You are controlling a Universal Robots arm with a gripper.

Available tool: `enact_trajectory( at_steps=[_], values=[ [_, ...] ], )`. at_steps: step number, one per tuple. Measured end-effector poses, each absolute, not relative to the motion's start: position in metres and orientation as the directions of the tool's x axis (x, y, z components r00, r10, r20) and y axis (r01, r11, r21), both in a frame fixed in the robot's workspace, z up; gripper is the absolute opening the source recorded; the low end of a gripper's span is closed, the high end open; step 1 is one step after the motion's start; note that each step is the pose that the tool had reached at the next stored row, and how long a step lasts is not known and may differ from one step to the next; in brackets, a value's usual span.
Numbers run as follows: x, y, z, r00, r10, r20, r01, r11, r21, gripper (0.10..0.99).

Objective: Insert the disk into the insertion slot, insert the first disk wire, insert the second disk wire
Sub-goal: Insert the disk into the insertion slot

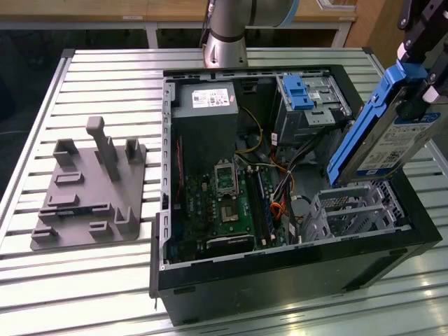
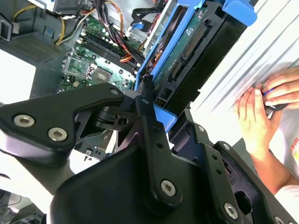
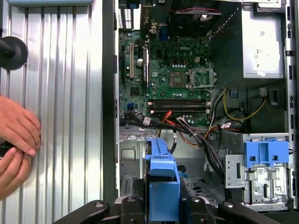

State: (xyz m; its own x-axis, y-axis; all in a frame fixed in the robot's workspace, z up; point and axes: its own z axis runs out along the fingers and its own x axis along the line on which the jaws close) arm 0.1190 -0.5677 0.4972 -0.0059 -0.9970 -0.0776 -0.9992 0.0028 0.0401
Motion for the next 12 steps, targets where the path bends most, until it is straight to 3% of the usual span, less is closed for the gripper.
enact_trajectory(
  at_steps=[12],
  values=[
    [0.1247, -0.5676, 0.4973, -0.006, -0.997, -0.077, -0.999, 0.002, 0.040, 0.365]
  ],
)
